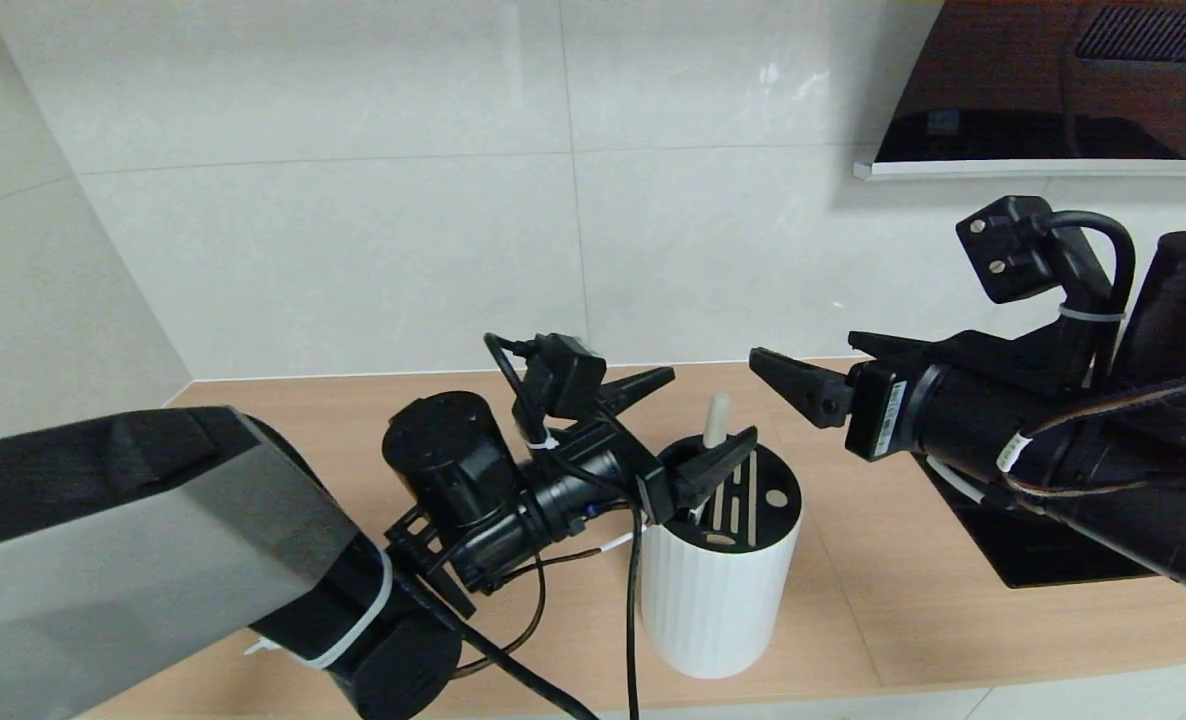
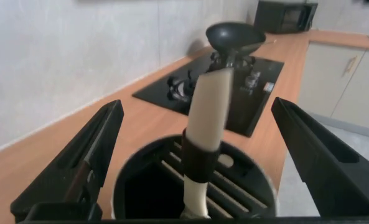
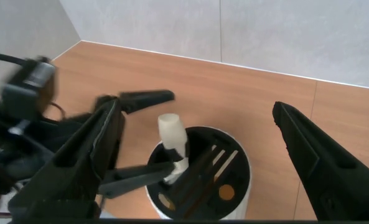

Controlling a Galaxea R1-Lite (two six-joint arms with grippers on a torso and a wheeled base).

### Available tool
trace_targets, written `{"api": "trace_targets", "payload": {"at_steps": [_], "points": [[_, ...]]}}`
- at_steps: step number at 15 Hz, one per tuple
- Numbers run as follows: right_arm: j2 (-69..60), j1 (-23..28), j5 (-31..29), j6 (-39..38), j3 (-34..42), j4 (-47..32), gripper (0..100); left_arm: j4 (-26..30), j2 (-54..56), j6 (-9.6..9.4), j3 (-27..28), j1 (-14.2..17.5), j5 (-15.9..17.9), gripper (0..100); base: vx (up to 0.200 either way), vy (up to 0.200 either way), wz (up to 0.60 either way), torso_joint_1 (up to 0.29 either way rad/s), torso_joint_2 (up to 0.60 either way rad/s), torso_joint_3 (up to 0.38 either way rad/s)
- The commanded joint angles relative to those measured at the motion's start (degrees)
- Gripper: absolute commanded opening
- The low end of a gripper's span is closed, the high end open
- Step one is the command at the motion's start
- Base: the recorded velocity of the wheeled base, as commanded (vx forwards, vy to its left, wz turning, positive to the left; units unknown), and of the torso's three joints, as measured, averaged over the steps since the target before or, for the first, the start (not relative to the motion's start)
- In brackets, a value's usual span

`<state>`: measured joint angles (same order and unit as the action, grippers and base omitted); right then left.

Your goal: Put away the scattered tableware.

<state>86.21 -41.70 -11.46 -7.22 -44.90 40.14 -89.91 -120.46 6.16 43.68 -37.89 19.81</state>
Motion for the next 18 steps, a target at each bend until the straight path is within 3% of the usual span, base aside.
{"api": "trace_targets", "payload": {"at_steps": [1,5,7,9,11,13,16,18], "points": [[-2.45,1.01,-0.05,0.01,0.07,0.11,100,-0.09,9.63,0.26,-5.36,0.27,0.14,100,0.000,0.000,0.00,0.000,0.00,0.000],[-17.48,6.55,-0.32,0.10,8.60,-0.59,100,-0.09,29.40,1.23,-20.92,4.67,-0.21,100,0.000,0.000,0.00,0.000,0.00,0.000],[-27.76,9.10,-0.49,0.19,16.77,-2.70,100,-0.09,40.04,4.74,-30.23,6.69,-0.12,100,0.000,0.000,0.00,0.000,0.00,0.000],[-40.51,11.21,-0.49,2.29,26.27,-8.85,100,-0.09,48.91,7.91,-34.98,8.18,-0.47,100,0.000,0.000,0.00,0.000,0.00,0.000],[-52.46,17.18,-0.49,2.38,29.60,-17.56,100,4.92,57.96,8.17,-37.09,11.17,-3.20,100,0.000,0.000,0.00,0.000,0.00,0.000],[-61.95,22.19,0.12,2.47,29.43,-26.87,100,14.41,68.69,8.08,-38.67,13.81,-3.37,100,0.000,0.000,0.00,0.000,0.00,0.000],[-74.00,25.80,-1.72,3.61,26.70,-38.91,100,40.42,92.42,8.17,-37.09,18.46,-2.76,100,0.000,0.000,0.00,0.000,0.00,0.000],[-77.33,30.37,-1.46,4.40,26.27,-41.37,100,57.65,104.20,8.79,-31.99,21.98,-0.47,100,0.000,0.000,0.00,0.000,0.00,0.000]]}}
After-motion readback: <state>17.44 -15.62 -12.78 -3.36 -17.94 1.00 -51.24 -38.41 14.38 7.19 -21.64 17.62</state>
